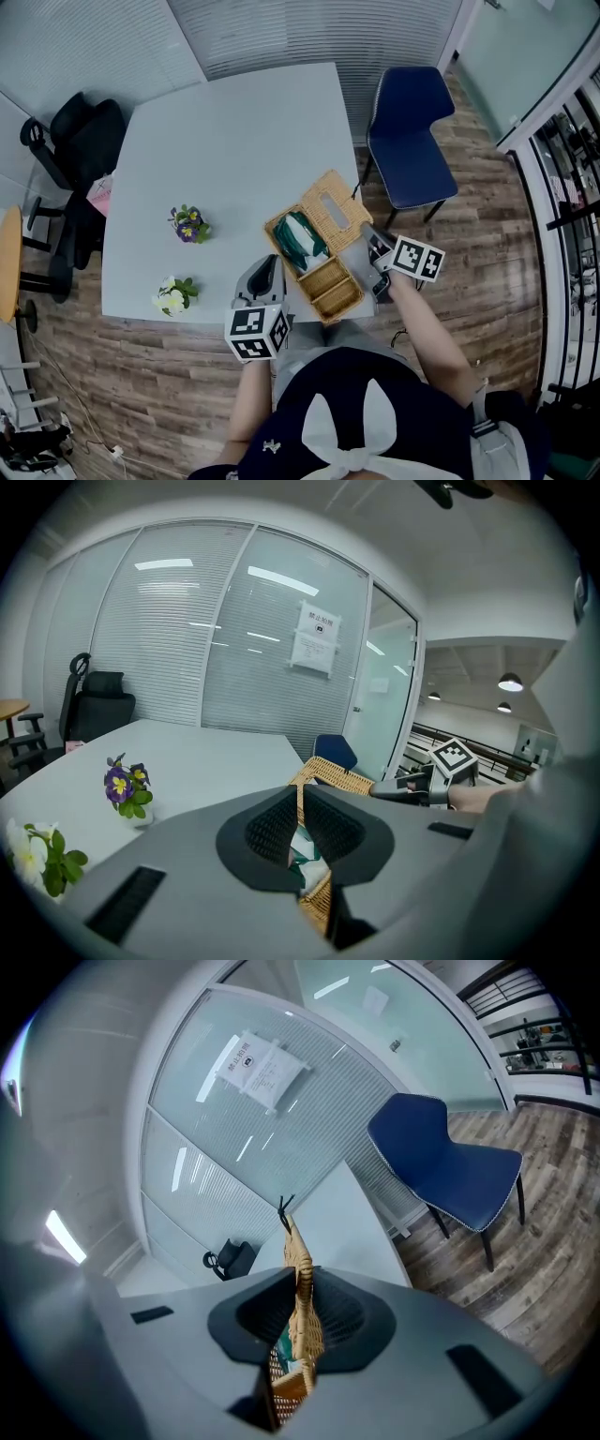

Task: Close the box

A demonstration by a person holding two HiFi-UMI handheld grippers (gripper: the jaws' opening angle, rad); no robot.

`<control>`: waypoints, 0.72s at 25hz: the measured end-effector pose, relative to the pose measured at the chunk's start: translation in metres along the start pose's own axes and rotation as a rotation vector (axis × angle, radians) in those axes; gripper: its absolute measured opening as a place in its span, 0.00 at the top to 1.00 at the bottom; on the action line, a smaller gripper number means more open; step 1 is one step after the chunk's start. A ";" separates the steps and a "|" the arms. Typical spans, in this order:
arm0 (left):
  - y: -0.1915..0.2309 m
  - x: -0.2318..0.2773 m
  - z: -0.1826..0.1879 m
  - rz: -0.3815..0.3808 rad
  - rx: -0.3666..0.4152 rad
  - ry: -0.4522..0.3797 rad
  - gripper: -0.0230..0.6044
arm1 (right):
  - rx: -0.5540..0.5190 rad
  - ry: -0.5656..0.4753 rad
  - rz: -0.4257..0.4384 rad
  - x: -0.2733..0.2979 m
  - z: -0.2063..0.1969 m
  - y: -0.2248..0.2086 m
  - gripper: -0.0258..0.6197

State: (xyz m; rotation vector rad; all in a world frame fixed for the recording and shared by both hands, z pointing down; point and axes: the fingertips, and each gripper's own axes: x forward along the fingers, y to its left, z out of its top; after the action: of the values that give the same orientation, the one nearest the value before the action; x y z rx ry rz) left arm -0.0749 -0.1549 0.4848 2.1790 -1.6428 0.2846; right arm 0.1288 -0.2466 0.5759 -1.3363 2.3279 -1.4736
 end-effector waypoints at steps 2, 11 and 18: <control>0.001 0.000 0.000 0.003 -0.003 -0.002 0.91 | -0.008 0.000 0.006 0.000 0.000 0.001 0.87; 0.004 -0.002 -0.004 0.014 -0.018 -0.003 0.91 | -0.090 0.003 0.034 -0.002 -0.001 0.013 0.87; 0.007 -0.003 -0.004 0.006 -0.019 0.000 0.91 | -0.144 0.005 0.033 -0.003 -0.003 0.023 0.88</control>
State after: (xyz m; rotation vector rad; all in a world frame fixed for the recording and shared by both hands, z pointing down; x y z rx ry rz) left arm -0.0819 -0.1518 0.4884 2.1604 -1.6459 0.2695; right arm 0.1150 -0.2393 0.5591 -1.3196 2.4886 -1.3245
